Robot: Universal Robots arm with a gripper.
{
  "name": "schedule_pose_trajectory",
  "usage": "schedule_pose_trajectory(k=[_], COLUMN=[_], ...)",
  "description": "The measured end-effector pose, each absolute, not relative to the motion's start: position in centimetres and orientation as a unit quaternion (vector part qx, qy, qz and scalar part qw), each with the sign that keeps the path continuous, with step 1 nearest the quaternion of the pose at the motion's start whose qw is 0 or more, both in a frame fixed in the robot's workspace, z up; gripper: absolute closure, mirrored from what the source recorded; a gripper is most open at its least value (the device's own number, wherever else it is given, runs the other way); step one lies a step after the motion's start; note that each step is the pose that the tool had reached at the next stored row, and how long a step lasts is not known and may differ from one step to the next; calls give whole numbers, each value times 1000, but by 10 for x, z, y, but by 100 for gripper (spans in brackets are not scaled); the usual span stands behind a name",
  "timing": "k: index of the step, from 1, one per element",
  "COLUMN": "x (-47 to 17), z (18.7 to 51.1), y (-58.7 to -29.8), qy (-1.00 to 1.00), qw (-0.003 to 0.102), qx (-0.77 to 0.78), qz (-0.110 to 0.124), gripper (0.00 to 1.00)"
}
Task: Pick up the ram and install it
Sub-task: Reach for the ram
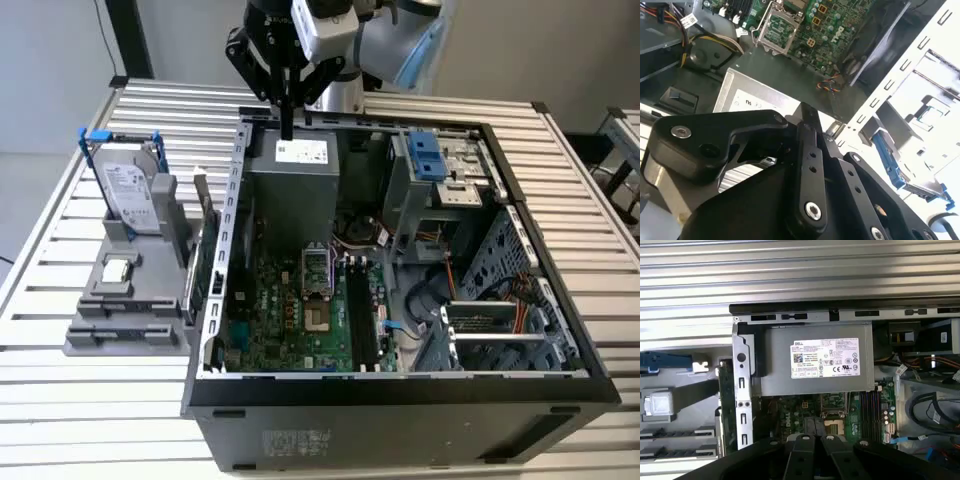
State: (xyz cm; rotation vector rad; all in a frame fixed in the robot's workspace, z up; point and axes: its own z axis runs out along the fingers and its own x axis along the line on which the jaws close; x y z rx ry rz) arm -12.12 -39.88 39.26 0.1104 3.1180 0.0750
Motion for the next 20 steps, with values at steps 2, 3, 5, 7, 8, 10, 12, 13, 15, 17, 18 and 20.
schedule_pose_trajectory(k=[2, 3, 5, 7, 8, 10, 12, 13, 15, 17, 18, 20], x=[-121, -121, -121, -121, -121, -121, -121, -122, -124, -128, -129, -133], z=[393, 393, 393, 393, 393, 393, 393, 393, 393, 393, 393, 393], y=[-399, -399, -399, -399, -399, -399, -399, -399, -399, -399, -399, -399], qy=[999, 999, 999, 999, 999, 999, 999, 999, 999, 999, 999, 999], qw=[10, 10, 10, 10, 10, 10, 10, 10, 10, 10, 10, 10], qx=[35, 35, 35, 35, 35, 35, 35, 35, 35, 35, 35, 35], qz=[24, 24, 24, 24, 24, 24, 24, 24, 24, 24, 24, 24], gripper=[100, 100, 100, 100, 100, 100, 100, 100, 100, 100, 100, 100])
